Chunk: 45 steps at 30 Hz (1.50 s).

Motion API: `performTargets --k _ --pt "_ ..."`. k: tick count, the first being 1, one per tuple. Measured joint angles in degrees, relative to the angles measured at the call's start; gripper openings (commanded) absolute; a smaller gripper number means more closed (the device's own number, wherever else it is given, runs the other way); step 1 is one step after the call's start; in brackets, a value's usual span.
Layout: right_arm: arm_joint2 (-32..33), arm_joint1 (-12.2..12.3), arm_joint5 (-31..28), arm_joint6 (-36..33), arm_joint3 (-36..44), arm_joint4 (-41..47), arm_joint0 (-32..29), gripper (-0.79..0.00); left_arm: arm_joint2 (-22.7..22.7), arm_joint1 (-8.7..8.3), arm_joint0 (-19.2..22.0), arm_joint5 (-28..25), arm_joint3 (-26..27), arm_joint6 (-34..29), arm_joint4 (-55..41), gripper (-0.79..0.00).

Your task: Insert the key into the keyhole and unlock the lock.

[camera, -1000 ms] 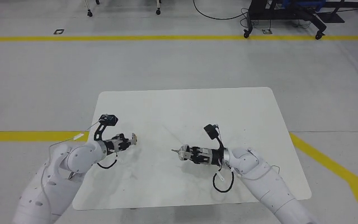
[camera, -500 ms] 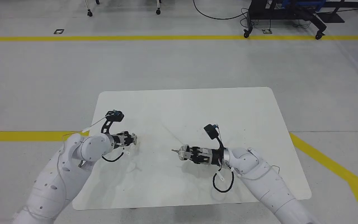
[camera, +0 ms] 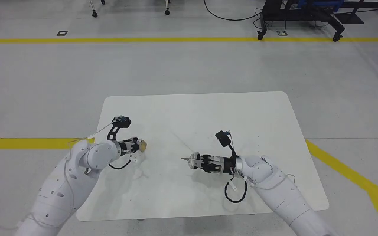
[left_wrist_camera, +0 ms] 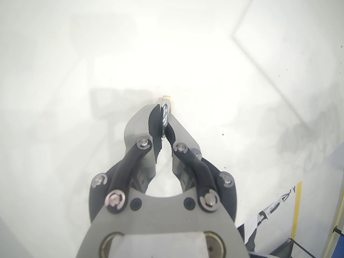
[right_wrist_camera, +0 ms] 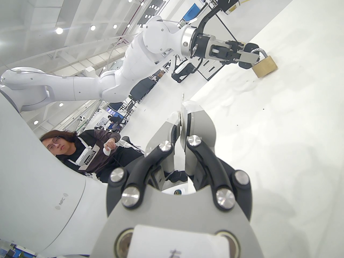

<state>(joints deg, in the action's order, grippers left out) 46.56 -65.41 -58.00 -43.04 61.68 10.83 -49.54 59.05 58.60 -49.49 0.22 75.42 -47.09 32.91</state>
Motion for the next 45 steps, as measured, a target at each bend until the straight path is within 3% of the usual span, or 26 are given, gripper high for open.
performTargets --k 7,12,14,29,34,36,38,45 --pt "0.0 0.0 0.0 0.0 0.0 0.0 0.0 -0.785 -0.62 0.15 -0.04 -0.56 1.11 -1.49 2.26 -0.785" --pt "0.0 0.0 0.0 0.0 0.0 0.0 0.0 -0.785 -2.55 0.53 0.54 -0.05 2.05 -4.28 5.16 -0.606" --pt "0.0 0.0 0.0 0.0 0.0 0.0 0.0 -0.785 -3.28 0.74 0.86 0.09 2.14 -5.02 5.87 -0.579" --pt "0.0 0.0 0.0 0.0 0.0 0.0 0.0 -0.785 -3.7 1.74 2.75 -0.68 0.63 -4.16 6.77 -0.686" --pt "0.0 0.0 0.0 0.0 0.0 0.0 0.0 -0.785 -3.88 2.07 3.27 -1.22 0.13 -3.86 6.98 -0.643" --pt "0.0 0.0 0.0 0.0 0.0 0.0 0.0 -0.785 -3.99 2.23 3.52 -1.22 -0.09 -3.67 7.1 -0.674" --pt "0.0 0.0 0.0 0.0 0.0 0.0 0.0 -0.785 -4.14 2.38 3.73 -1.2 -0.35 -3.59 7.19 -0.785" --pt "0.0 0.0 0.0 0.0 0.0 0.0 0.0 -0.785 -4.86 2.83 4.18 -0.91 -0.74 -4.84 8.24 -0.785"
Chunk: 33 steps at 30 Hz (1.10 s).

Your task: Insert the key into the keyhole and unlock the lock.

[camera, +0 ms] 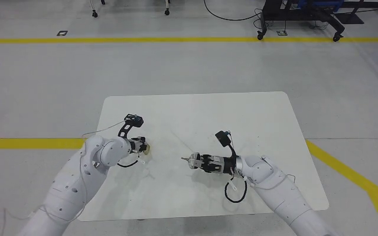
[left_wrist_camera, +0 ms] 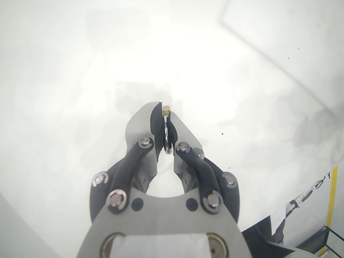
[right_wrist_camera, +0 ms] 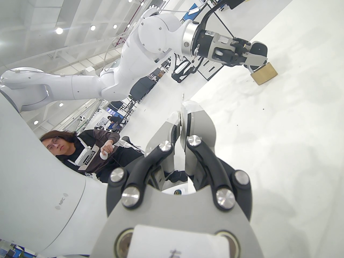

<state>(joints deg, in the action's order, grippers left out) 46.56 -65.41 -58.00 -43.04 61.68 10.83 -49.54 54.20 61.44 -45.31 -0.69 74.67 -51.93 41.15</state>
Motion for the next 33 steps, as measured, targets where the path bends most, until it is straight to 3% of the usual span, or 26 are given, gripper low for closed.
performTargets --k 7,11,17,22,25,30,33 --pt "0.0 0.0 0.0 0.0 0.0 0.0 0.0 -0.785 3.03 -0.47 -1.33 -4.28 -0.81 -0.26 -3.94 -0.785" --pt "0.0 0.0 0.0 0.0 0.0 0.0 0.0 -0.785 9.05 -1.4 -4.25 -9.91 -1.71 3.41 -12.77 -0.785" --pt "0.0 0.0 0.0 0.0 0.0 0.0 0.0 -0.785 19.39 -2.62 -10.56 -25.32 -4.95 3.95 -36.57 -0.785" --pt "0.0 0.0 0.0 0.0 0.0 0.0 0.0 -0.785 19.01 -1.69 -12.54 -35.96 -9.2 -3.89 -61.4 -0.785" --pt "0.0 0.0 0.0 0.0 0.0 0.0 0.0 -0.785 18.81 -1.63 -12.55 -36.19 -9.45 -4.59 -69.54 -0.785" --pt "0.22 -0.07 1.6 1.77 1.33 -1.84 -0.6 -0.785 18.56 -1.21 -13.58 -34.73 -7.84 -2.69 -63.7 -0.785" --pt "0.24 -0.39 2.06 4.73 3.23 -5.09 -1.23 -0.785 16.22 -0.46 -13.73 -31.0 -6.57 -2.71 -70.06 -0.785"
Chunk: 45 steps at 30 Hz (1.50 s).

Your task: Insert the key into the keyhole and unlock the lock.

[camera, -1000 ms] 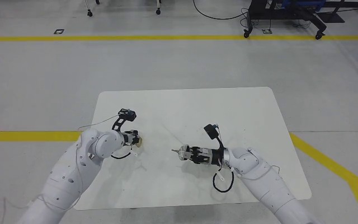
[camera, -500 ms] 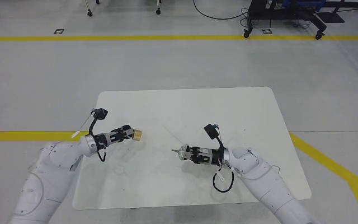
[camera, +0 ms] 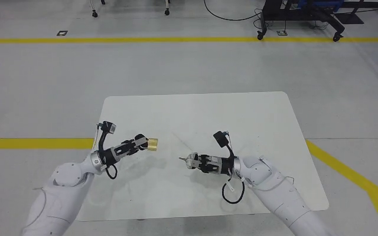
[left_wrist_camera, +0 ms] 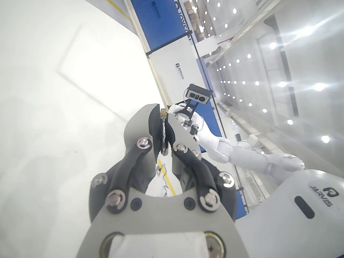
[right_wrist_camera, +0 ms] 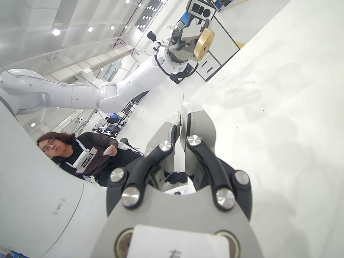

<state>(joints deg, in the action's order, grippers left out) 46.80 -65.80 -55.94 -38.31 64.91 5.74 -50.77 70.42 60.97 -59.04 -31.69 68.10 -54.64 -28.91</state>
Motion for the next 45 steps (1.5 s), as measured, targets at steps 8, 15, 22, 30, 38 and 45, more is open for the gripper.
performTargets --k 8,15,22,30,38,45 --pt "-0.89 -1.59 -2.07 9.58 3.61 -13.79 -1.19 -0.785 -10.88 3.98 8.39 9.31 -6.23 -2.55 -10.72 -0.785" --pt "0.59 -2.26 -2.06 19.67 5.56 -25.43 -3.08 -0.785 -17.53 6.81 13.39 9.19 -10.99 -3.62 -8.47 -0.785" --pt "1.83 -3.03 -1.96 26.89 2.43 -31.33 -2.97 -0.785 -18.47 7.96 14.5 9.24 -14.01 -6.54 -10.96 -0.785" --pt "2.97 -3.32 -2.06 29.75 0.04 -29.99 -2.61 -0.785 -18.06 8.28 15.04 9.18 -15.51 -11.82 -11.27 -0.785" --pt "3.8 -2.83 -2.06 29.67 1.6 -29.0 -3.32 -0.785 -17.09 8.25 15.18 8.24 -15.99 -13.25 -9.72 -0.785" --pt "7.04 -1.5 -2.06 31.97 3.27 -19.46 -5.65 -0.785 -13.92 7.7 13.72 -2.79 -13.83 -12.22 -7.8 -0.785"
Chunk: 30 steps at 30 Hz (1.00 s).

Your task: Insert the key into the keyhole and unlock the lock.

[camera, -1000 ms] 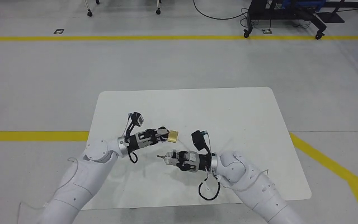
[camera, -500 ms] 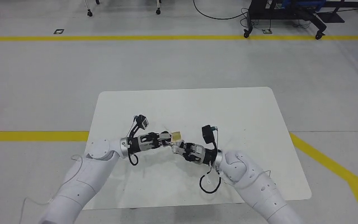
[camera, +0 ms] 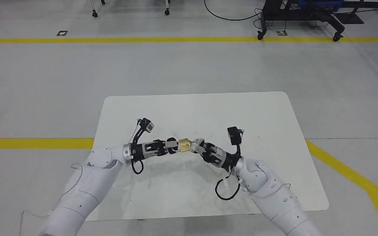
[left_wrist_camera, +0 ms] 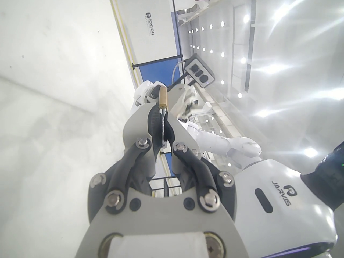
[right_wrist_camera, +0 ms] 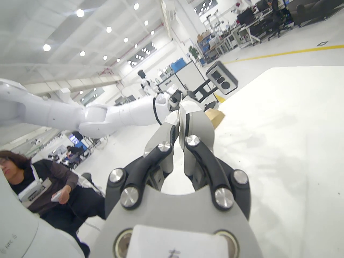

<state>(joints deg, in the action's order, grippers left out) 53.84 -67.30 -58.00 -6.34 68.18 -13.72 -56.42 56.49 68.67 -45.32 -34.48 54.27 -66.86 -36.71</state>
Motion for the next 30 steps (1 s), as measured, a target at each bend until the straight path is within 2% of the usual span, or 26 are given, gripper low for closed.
performTargets --k 3,5,10,15,25,30 --pt "1.09 0.42 0.0 -0.26 0.06 2.86 -0.67 -0.785 1.63 -0.35 -1.61 -5.08 1.83 3.43 2.11 -0.785" --pt "1.09 0.51 0.0 -0.9 0.6 3.74 -0.89 -0.785 2.18 -0.48 -2.67 -6.21 3.29 5.11 2.91 -0.785" --pt "-0.78 0.66 0.0 -5.32 3.32 2.63 -0.81 -0.785 2.64 -0.62 -4.46 -2.83 6.01 5.31 1.4 -0.785" --pt "-1.86 0.65 0.0 -6.54 3.04 1.59 -0.17 -0.785 2.52 -0.32 -4.84 -0.64 6.25 2.32 -2.81 -0.785" --pt "-1.9 0.69 0.0 -4.67 2.58 1.92 0.16 -0.785 1.91 0.32 -4.34 -0.31 4.92 -2.63 -5.91 -0.785" --pt "-1.7 0.94 0.0 -3.52 3.65 3.91 -0.5 -0.785 2.15 0.4 -3.78 -2.49 3.75 -0.49 -2.33 -0.785"
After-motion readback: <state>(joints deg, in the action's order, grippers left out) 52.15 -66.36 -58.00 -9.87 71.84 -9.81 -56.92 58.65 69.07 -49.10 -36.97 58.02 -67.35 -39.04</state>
